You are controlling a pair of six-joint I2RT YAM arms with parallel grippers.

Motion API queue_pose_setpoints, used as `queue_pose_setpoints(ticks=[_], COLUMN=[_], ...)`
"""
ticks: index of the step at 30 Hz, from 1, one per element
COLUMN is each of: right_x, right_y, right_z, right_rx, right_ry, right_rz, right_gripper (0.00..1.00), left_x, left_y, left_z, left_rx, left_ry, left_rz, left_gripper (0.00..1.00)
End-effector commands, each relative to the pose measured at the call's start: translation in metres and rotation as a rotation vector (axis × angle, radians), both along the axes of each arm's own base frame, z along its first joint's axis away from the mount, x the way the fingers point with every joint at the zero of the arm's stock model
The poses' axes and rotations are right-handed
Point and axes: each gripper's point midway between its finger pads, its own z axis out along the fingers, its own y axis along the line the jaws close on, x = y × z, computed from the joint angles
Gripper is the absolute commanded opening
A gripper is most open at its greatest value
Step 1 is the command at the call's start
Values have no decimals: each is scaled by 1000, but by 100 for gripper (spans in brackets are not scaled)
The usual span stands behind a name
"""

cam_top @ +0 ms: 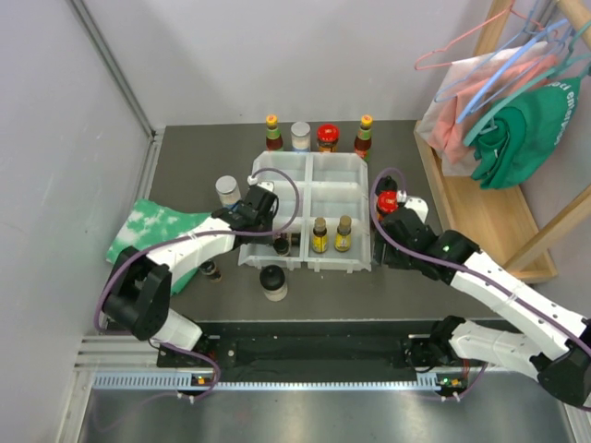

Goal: Organize the condiment bottles
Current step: Move the bottle to the storage box.

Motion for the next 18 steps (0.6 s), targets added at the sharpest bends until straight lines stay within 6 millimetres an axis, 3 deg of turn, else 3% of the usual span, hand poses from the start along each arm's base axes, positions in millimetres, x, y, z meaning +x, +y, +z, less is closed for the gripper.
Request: queue_pose_setpoints(ticks=[1,3,4,7,14,18], right_x=[13,14,14,15,16,17], right_y=[3,4,4,5,5,5], right_z=[20,19,18,17,13,12], right_rx=[26,21,18,12,-1,-6], right_ry=[-47,-42,-38,-36,-28,-26], right_rz=[-36,-34,-36,-35,-32,-37], right_gripper=[70,70,70,70,70,70], left_x=[20,20,21,22,24,20], left_y=[-8,-9,-10,-14,-26,-28], left_z=[44,47,48,46,29,17], left_rx=[-55,-55,-57,-69,-82,-83], left_ry=[-130,-124,-122,-120,-65,-7], left_rz=[4,3,3,-8,-42,-35], left_gripper=[1,13,34,57,72,73])
